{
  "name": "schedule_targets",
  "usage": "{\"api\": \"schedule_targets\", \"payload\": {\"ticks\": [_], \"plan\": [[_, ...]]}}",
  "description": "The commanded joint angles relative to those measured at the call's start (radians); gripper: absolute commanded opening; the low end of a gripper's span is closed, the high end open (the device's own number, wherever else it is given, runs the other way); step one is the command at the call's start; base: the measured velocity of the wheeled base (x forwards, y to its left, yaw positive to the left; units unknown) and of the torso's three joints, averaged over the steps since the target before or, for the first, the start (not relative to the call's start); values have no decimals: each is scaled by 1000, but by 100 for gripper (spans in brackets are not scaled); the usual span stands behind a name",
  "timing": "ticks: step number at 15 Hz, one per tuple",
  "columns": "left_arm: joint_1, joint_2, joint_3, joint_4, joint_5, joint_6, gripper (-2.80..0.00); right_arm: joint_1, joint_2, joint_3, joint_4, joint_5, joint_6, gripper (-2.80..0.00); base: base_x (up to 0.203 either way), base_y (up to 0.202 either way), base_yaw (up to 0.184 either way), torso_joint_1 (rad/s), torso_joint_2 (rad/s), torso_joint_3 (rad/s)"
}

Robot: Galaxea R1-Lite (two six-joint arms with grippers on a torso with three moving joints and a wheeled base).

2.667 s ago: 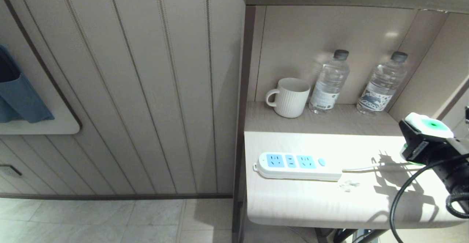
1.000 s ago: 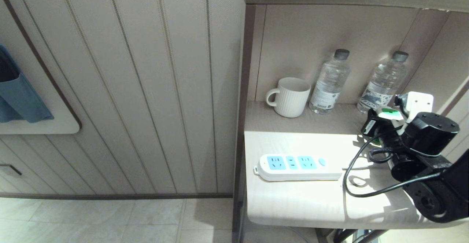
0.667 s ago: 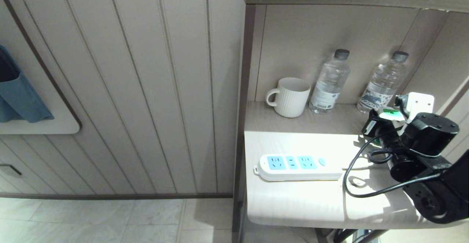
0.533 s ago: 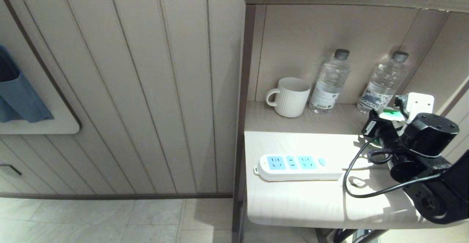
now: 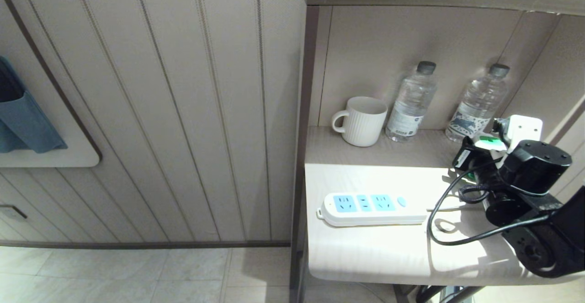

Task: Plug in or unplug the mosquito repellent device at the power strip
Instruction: Place the mosquito repellent liquid on the table

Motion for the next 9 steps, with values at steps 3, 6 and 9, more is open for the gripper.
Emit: {"api": "schedule_targets", "payload": {"ticks": [3, 6, 9], "plan": [[0, 2, 0, 0, 0, 0, -280, -6, -4, -1, -47, -3, -5, -280, 0, 0, 0, 0, 0, 0], [0, 2, 0, 0, 0, 0, -280, -6, -7, -1, -47, -7, -5, 0, 0, 0, 0, 0, 0, 0], [0, 2, 0, 0, 0, 0, -280, -6, -7, -1, -48, -7, -4, 0, 0, 0, 0, 0, 0, 0]]}}
